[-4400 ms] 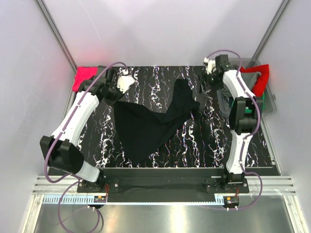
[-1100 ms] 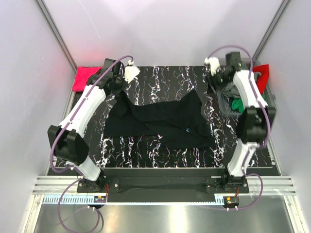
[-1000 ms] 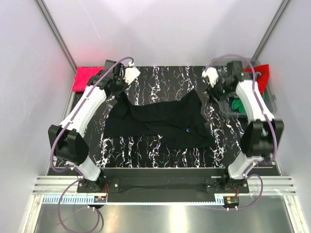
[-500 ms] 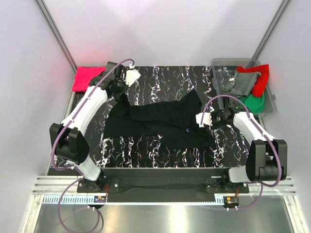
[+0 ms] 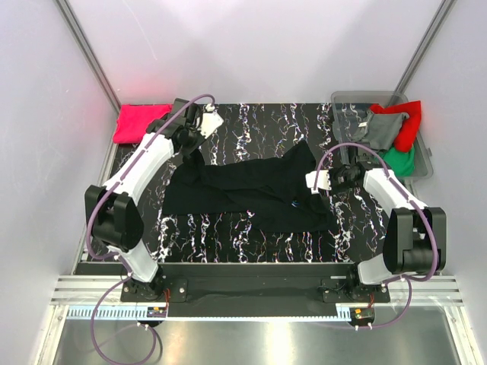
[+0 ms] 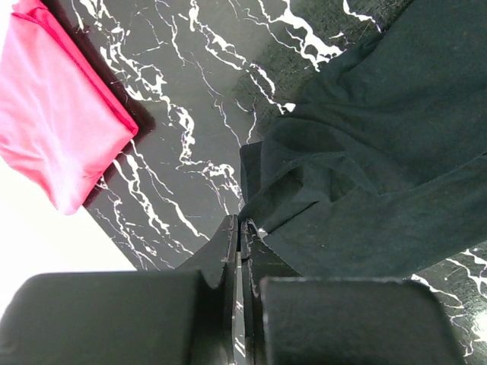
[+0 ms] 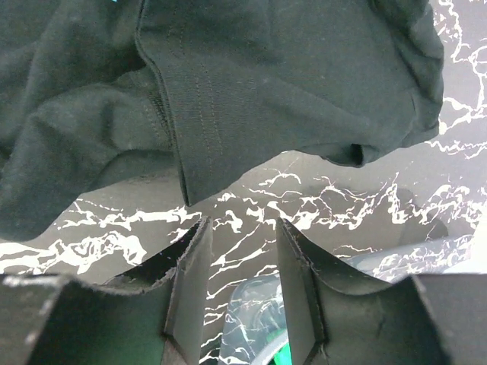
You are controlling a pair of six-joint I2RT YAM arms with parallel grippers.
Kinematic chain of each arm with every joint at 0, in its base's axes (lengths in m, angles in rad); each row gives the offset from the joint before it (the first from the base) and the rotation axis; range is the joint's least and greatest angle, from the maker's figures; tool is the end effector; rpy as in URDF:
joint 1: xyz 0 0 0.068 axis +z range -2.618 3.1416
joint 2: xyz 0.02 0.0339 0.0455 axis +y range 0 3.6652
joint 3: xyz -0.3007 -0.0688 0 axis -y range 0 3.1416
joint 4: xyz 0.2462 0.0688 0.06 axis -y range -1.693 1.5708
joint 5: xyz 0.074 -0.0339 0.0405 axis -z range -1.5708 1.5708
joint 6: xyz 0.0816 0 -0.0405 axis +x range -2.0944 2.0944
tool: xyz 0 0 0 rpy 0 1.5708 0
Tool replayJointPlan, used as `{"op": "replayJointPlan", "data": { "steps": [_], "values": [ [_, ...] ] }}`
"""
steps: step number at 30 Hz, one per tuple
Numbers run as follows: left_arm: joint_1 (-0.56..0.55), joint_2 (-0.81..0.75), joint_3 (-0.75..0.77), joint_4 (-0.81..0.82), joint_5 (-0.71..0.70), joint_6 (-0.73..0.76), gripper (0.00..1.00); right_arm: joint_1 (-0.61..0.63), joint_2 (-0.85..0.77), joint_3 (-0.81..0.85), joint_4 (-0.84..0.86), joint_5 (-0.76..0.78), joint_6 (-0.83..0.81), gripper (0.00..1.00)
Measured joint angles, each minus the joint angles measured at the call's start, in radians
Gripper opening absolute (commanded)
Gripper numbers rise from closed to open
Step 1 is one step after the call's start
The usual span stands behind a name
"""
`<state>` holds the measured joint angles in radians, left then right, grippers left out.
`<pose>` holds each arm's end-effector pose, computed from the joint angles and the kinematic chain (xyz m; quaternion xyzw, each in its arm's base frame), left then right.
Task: Fold and stack the t-shirts
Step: Flatten the tshirt out
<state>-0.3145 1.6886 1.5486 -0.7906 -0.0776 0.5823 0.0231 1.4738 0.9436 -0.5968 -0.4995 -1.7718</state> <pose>0.3826 -0.1178 0.3126 0.4002 0.8600 0.0785 0.3067 0.2952 0.0459 0.2085 -0.7728 0.5469 -0.0089 0.3218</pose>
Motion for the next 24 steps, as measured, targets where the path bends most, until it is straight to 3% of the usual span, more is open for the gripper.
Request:
{"op": "replayJointPlan", "data": {
  "steps": [16,24],
  "values": [
    [0.000,0.041,0.015,0.001,-0.002,-0.005,0.00,0.000,0.050,0.084,-0.196,-0.015,-0.121,0.46],
    [-0.003,0.041,0.015,0.000,-0.005,-0.005,0.00,0.002,0.050,0.071,-0.200,-0.016,-0.154,0.47]
  ]
}}
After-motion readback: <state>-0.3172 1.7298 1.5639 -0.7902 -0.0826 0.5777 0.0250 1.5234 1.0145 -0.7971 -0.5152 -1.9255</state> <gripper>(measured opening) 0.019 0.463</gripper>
